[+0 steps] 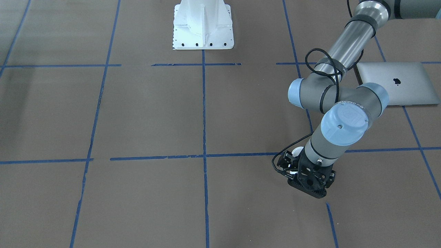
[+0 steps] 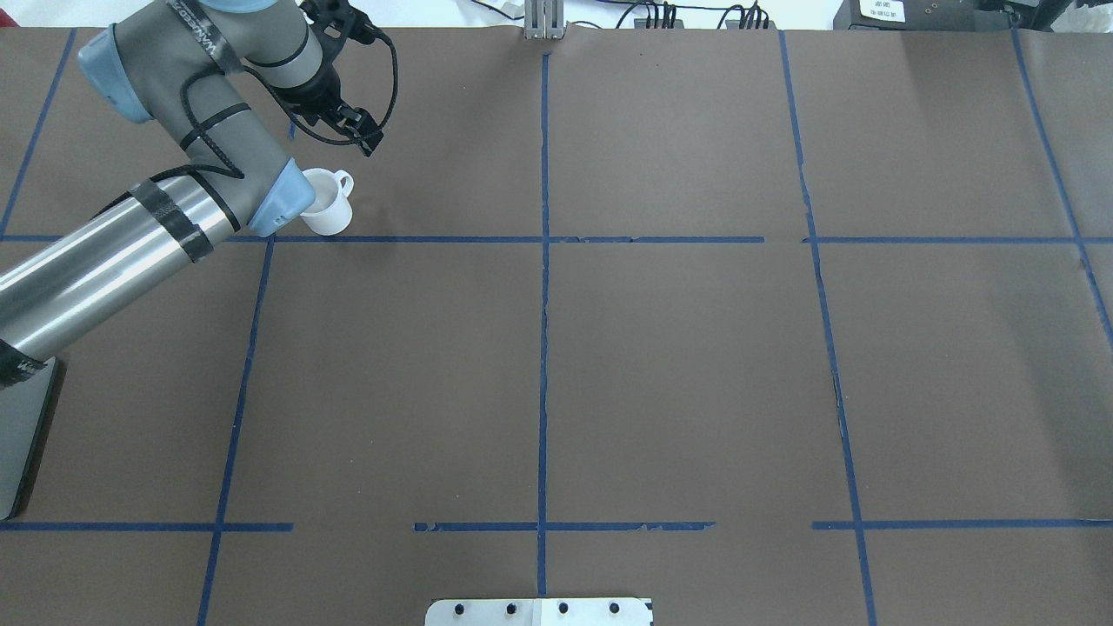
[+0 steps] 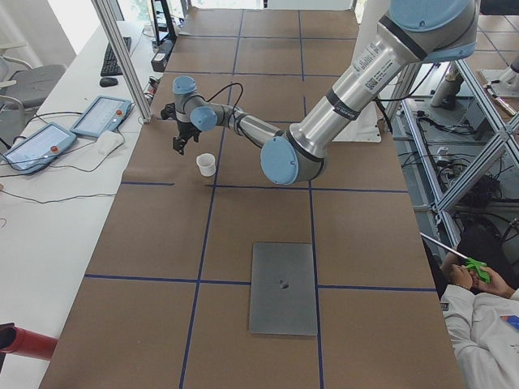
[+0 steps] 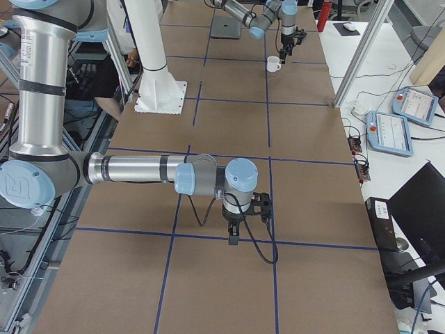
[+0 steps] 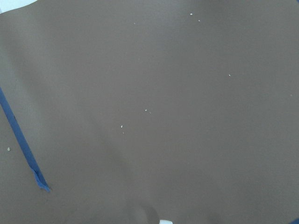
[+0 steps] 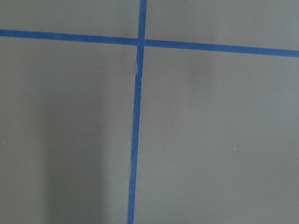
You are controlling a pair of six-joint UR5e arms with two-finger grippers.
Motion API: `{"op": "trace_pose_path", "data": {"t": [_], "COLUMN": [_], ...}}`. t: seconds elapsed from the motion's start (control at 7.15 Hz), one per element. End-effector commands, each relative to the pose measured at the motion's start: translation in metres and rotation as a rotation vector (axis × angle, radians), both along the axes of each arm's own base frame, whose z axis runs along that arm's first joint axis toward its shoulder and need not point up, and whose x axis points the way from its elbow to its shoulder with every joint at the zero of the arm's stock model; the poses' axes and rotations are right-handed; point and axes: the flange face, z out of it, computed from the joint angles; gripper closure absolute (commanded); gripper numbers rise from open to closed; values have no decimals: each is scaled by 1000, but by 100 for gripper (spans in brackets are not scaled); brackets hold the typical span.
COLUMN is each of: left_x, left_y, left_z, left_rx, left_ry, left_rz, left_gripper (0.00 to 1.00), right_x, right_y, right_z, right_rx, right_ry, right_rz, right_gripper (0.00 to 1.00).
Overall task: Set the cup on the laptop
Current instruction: 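Lower the left gripper onto the white mug and close on it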
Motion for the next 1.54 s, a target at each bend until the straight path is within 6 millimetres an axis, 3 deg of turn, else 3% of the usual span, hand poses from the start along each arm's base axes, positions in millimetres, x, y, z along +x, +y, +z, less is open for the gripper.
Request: {"op": "trace_pose_path", "data": {"t": [0.0,0.7,0.84,1.12,1.26,1.4], "left_x": [25,36,37,39,38,37], "left_y": [8,11,12,13,14,14], "left_z": [18,30,31,33,38,37], "left_rx": [-13,-54,-55,-65,-73,-73], "left_ry": [-15,-24,-25,-29,-36,-38], "left_rz": [28,18,19,18,19,16], "left_gripper": [7,11,17,59,90,100], "right_x": [0,0,0,0,0,0], "right_y": [0,0,0,0,0,0], "right_z": [0,0,0,0,0,0], "right_rx": [0,0,1,0,0,1], "right_ry": [0,0,0,0,0,0], "right_rz": [0,0,0,0,0,0], "right_gripper": [0,0,0,0,0,0]}}
